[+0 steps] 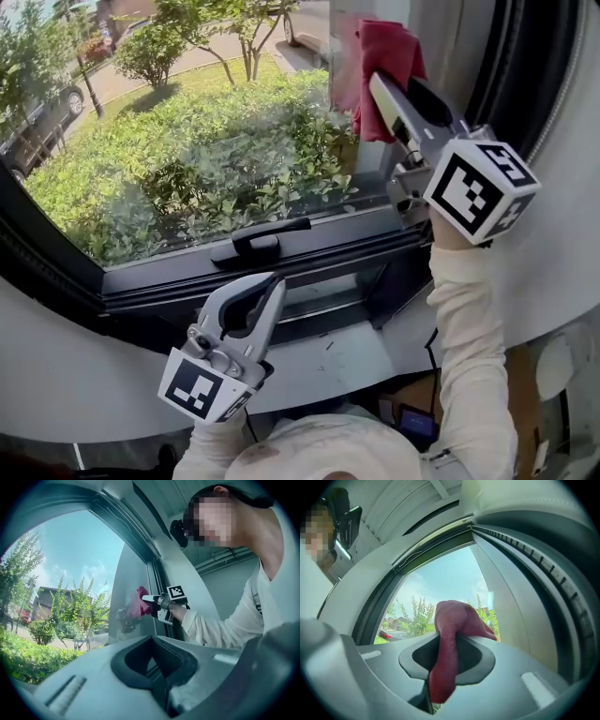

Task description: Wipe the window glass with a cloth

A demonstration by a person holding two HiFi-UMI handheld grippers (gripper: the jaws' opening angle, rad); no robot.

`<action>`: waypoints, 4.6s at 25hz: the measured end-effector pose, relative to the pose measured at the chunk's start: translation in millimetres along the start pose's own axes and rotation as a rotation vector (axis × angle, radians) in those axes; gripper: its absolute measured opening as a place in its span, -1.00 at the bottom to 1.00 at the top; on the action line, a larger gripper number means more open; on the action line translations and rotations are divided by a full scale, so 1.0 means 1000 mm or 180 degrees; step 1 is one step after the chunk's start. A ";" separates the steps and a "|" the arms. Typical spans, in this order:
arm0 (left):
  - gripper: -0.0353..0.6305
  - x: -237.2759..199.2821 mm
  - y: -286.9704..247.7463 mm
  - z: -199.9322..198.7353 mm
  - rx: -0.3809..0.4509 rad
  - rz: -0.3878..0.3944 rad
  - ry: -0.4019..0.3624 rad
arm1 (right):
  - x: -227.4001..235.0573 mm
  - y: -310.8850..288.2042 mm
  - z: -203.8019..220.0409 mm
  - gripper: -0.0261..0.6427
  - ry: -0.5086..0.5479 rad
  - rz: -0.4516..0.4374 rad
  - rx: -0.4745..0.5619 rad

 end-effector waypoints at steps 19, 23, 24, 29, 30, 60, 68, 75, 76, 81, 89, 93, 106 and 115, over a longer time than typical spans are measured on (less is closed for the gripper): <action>-0.89 -0.066 0.124 -0.009 0.0018 -0.0205 -0.0036 | -0.180 -0.090 0.045 -0.64 0.0104 -0.0236 0.0026; -0.89 -0.079 0.153 -0.009 0.0028 -0.0306 0.0000 | -0.223 -0.112 0.055 -0.64 0.0105 -0.0355 0.0025; -0.89 -0.082 0.160 -0.009 0.0034 -0.0335 0.0004 | -0.233 -0.118 0.057 -0.64 0.0107 -0.0394 0.0024; -0.89 -0.090 0.185 -0.012 0.0035 -0.0466 -0.0002 | -0.280 -0.143 0.067 -0.64 0.0080 -0.0617 0.0017; -0.89 -0.091 0.190 -0.012 0.0032 -0.0496 0.0001 | -0.288 -0.147 0.068 -0.64 0.0077 -0.0661 0.0014; -0.89 -0.048 0.107 0.007 -0.0107 -0.0246 0.0056 | -0.217 -0.098 0.103 -0.62 -0.0080 -0.0850 -0.0160; -0.89 -0.016 0.051 0.010 -0.0147 -0.0054 0.0011 | -0.148 -0.061 0.091 -0.62 -0.0086 -0.0711 -0.0059; -0.89 0.010 0.009 0.013 -0.0130 0.0084 -0.0005 | -0.084 -0.025 0.081 -0.61 -0.0108 -0.0454 -0.0011; -0.89 0.014 0.004 0.013 -0.0127 0.0102 -0.0003 | -0.076 -0.020 0.080 -0.61 -0.0108 -0.0411 -0.0008; -0.89 0.028 -0.013 0.014 -0.0119 0.0174 -0.0009 | -0.039 0.002 0.077 -0.61 -0.0107 -0.0200 -0.0003; -0.89 0.033 -0.013 0.012 -0.0123 0.0124 -0.0031 | -0.023 0.013 0.079 -0.61 -0.0124 -0.0044 0.0040; -0.89 0.030 -0.002 0.010 -0.0125 0.0093 -0.0042 | -0.027 0.018 0.089 -0.61 -0.0120 0.0054 -0.0003; -0.89 0.001 0.054 0.013 -0.0151 -0.0028 0.0019 | -0.094 -0.011 0.118 -0.61 -0.0219 -0.0033 -0.0150; -0.89 -0.041 0.103 0.003 -0.0193 -0.0267 -0.0119 | -0.153 -0.046 0.124 -0.61 -0.0182 -0.0085 -0.0112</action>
Point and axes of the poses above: the fingertips, and each gripper's own axes: y backward along the fingers, x to its right, z out of its underside, the point moved 8 cm from there along y, backward along the fingers, and after that the axes turned 4 degrees about -z, right-handed, at the moved point
